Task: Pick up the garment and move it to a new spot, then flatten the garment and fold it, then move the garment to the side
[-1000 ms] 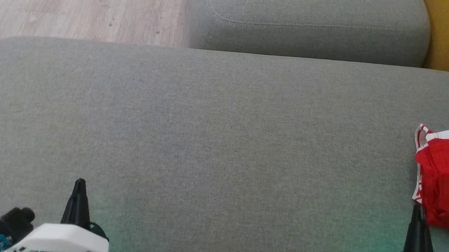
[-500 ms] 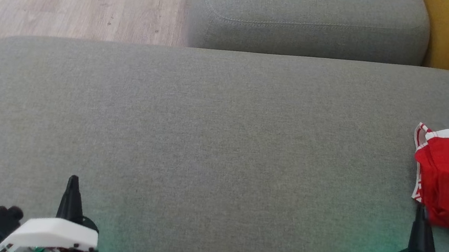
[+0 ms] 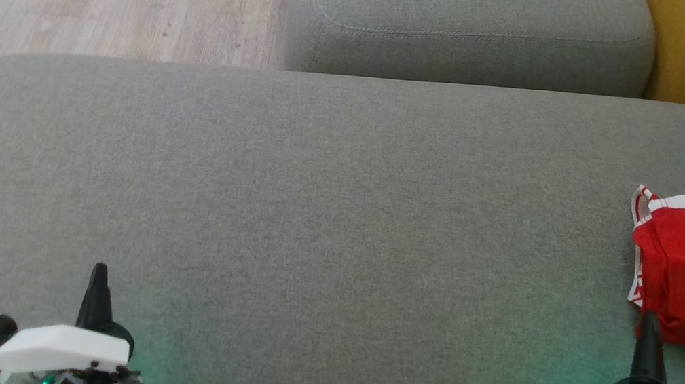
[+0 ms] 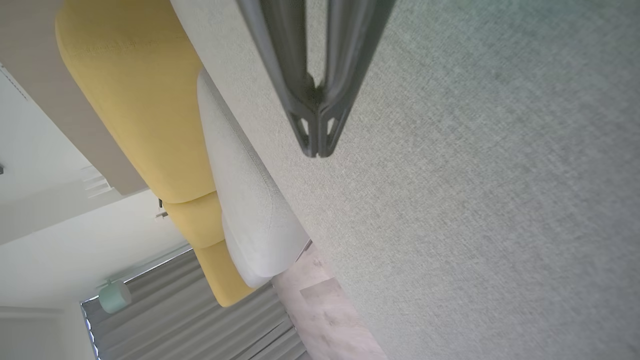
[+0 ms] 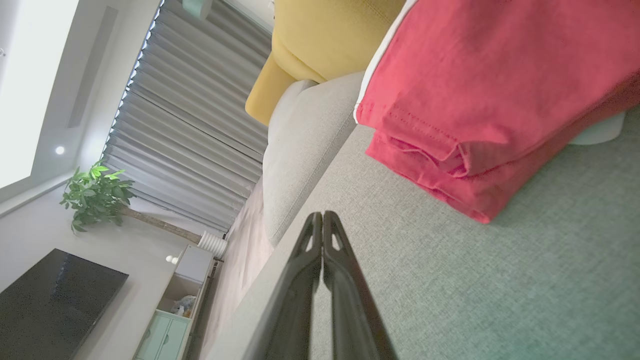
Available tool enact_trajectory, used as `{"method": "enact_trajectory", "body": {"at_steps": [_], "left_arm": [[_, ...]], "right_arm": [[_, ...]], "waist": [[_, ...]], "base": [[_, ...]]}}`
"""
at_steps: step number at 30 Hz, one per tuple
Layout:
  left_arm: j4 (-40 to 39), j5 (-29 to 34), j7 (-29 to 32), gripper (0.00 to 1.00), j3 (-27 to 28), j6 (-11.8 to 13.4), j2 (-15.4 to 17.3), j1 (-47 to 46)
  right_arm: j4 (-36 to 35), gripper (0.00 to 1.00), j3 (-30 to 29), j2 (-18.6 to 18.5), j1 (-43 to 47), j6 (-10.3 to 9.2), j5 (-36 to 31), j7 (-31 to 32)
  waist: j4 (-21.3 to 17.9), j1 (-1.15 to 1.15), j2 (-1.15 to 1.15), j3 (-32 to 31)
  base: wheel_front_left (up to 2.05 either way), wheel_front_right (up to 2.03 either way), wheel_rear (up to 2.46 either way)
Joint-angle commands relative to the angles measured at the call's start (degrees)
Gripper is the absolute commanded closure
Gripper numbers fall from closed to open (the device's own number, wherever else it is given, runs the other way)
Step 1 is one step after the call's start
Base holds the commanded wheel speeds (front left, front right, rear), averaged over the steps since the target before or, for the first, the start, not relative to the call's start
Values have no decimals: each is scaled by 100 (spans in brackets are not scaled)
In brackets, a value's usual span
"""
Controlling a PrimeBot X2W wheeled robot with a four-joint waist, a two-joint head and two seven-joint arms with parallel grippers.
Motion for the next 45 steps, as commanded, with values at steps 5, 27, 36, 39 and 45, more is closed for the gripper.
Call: {"method": "enact_trajectory", "body": {"at_steps": [5,27,36,39,45], "left_arm": [[-219,-335,115,100,262,-89,25,-339],[-315,-1523,507,100,658,-329,26,-413],[-352,-1988,661,100,813,-422,27,-443],[-360,-2090,694,100,847,-443,27,-449],[-385,-2400,797,100,950,-505,27,-469]], "right_arm": [[-226,100,33,-34,-376,-3,424,110],[-251,100,-38,-41,-515,-3,1902,491],[-260,100,-65,-44,-569,-4,2480,641],[-262,100,-71,-44,-581,-4,2607,673],[-269,100,-90,-46,-617,-4,2992,773]], "waist": [[-6,0,0,7],[-35,0,0,40],[-46,0,0,52],[-49,0,0,55],[-56,0,0,64]], "base": [[0,0,0],[0,0,0],[0,0,0],[0,0,0],[0,0,0]]}}
